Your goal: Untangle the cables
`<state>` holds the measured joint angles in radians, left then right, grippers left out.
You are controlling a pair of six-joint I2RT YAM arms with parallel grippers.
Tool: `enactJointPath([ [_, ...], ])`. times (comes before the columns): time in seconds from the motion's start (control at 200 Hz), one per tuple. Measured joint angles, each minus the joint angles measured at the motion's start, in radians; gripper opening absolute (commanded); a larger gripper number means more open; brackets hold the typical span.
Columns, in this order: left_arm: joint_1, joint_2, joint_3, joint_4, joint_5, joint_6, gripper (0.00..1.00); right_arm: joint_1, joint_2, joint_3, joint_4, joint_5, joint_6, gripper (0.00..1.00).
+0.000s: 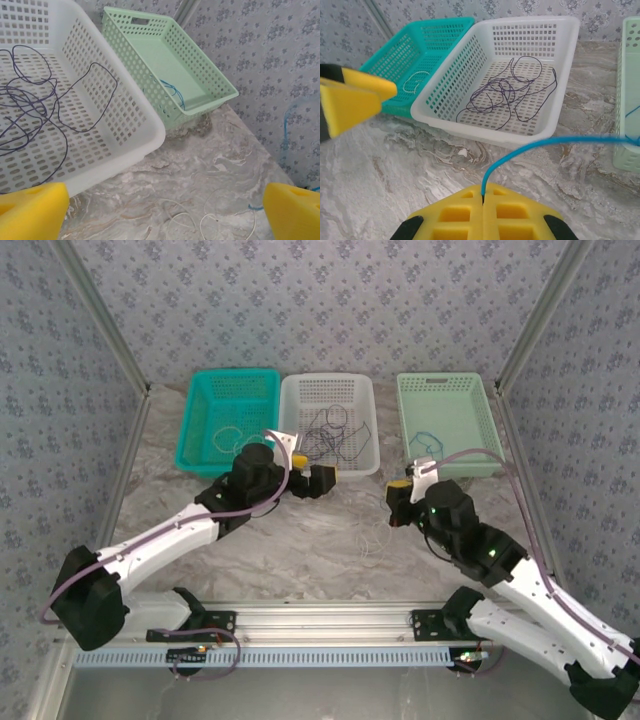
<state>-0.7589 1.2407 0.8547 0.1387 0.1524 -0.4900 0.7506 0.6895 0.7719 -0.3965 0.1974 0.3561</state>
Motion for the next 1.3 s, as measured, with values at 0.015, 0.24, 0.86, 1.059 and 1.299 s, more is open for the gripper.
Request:
enactJointPath([
  [0.015, 0.0, 0.0, 0.0, -0.001, 0.001, 0.001, 0.98, -0.006, 0.0, 0.004, -0.002, -0.008, 0.003, 0.0],
  [0.24, -0.013, 0.033, -0.012, -0.008, 0.02, 0.015, 0.95, -0.082, 0.063, 0.09, -0.036, -0.098, 0.022, 0.0],
  [0.86, -0.04, 0.072, -0.014, -0.04, 0.03, 0.056, 0.95, -0.697, 0.813, 0.664, -0.286, -0.34, -0.175, 0.0],
  [1.059, -0.04, 0.072, -0.014, -0.063, 0.018, 0.072, 0.96, -0.755, 1.195, 0.939, -0.39, -0.354, -0.235, 0.06],
  [1.299, -0.04, 0.071, -0.018, -0.079, 0.007, 0.086, 0.97, -0.766, 1.404, 1.075, -0.502, -0.313, -0.241, 0.66],
])
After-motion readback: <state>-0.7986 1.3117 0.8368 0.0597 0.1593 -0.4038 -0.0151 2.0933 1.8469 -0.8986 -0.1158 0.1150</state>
